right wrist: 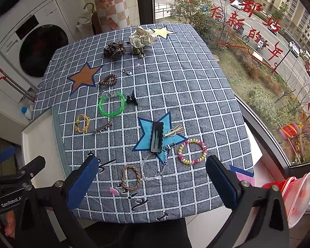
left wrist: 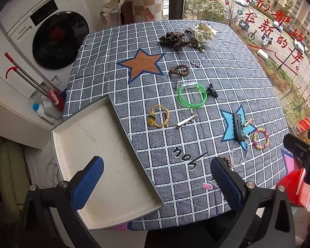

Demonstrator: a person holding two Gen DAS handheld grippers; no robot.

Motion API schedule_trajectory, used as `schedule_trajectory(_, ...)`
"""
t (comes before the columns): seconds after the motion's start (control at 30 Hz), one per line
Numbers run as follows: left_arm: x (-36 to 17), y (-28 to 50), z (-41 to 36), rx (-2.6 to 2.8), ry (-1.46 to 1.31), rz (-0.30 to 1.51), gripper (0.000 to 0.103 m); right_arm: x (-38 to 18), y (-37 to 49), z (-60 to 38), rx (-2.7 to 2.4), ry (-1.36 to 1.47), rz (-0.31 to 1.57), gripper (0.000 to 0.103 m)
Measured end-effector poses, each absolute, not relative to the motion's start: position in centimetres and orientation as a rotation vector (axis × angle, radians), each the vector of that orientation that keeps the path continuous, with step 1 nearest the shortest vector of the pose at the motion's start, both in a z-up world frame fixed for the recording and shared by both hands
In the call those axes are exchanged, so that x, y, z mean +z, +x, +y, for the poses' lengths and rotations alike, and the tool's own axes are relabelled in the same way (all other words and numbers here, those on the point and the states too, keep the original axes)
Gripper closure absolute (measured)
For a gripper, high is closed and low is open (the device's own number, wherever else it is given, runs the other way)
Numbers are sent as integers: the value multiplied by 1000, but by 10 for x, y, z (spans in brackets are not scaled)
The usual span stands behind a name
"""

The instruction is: Organize jewelry

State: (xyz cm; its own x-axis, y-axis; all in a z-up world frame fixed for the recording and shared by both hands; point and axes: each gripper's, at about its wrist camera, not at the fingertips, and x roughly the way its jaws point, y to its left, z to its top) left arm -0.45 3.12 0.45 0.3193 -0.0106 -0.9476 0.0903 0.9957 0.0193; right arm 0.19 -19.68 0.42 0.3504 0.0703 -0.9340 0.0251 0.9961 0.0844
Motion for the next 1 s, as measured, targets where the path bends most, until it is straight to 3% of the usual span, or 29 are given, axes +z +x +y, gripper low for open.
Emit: schedule_trajectory(1.0,2,-4,35,-65,69,1250,0,5,3,-188,42,75,1210,0)
